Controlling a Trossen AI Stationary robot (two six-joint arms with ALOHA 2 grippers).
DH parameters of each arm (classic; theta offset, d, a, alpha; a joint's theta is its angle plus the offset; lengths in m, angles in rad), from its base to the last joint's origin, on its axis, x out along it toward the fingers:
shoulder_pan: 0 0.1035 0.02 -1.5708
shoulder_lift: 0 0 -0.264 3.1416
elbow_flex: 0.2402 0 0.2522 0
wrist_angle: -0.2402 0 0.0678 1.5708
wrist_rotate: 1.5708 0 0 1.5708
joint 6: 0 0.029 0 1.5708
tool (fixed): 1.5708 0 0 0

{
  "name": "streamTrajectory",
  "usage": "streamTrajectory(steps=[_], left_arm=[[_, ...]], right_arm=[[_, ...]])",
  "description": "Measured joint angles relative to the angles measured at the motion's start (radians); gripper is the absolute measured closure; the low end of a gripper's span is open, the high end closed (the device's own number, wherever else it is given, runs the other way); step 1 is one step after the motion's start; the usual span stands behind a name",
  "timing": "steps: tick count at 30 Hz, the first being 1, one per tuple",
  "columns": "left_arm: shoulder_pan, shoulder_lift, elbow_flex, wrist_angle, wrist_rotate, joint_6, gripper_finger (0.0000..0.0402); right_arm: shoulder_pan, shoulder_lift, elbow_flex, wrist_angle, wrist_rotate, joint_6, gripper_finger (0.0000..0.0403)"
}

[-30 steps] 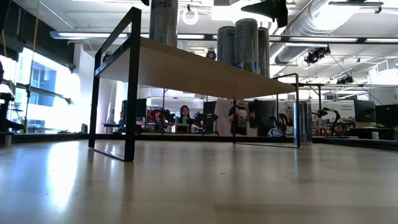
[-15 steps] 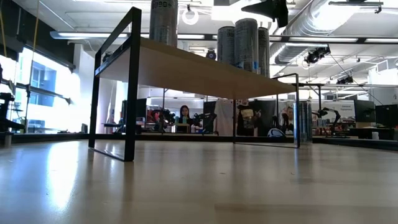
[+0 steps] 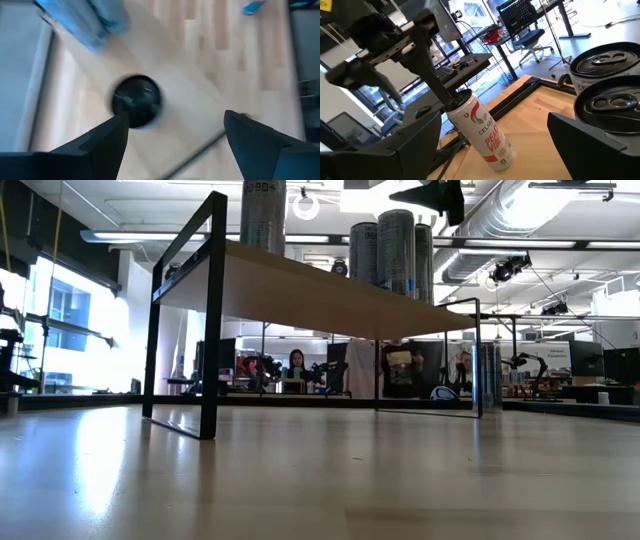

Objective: Place canned beverage on shelf
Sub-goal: Put the top white-pink soda can on the shelf

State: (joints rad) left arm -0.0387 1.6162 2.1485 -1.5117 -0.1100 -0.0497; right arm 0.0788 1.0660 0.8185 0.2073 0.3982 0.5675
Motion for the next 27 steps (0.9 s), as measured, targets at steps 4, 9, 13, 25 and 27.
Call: streamTrajectory(steps=[4,9,13,25,27], left_arm=[[0.013,0.005,0.0,0.015,-0.065,0.07,0.0105],[0.054,0.016,-0.018,0.018,0.032,0.039,0.0105],[0.086,0.015,-0.065,0.022,0.045,0.084,0.0105],[0.117,0.015,-0.107,0.076,0.051,0.114,0.0105],[0.119,0.015,-0.107,0.072,0.053,0.119,0.0105]], right_arm=[[0.0,0.0,0.0,0.0,0.001,0.004,0.0052],[0.0,0.0,0.0,0.0,0.001,0.005,0.0052],[0.0,0.0,0.0,0.0,0.001,0.005,0.0052],[0.0,0.0,0.0,0.0,0.001,0.005,0.0052],[0.0,0.0,0.0,0.0,0.0,0.004,0.0052]])
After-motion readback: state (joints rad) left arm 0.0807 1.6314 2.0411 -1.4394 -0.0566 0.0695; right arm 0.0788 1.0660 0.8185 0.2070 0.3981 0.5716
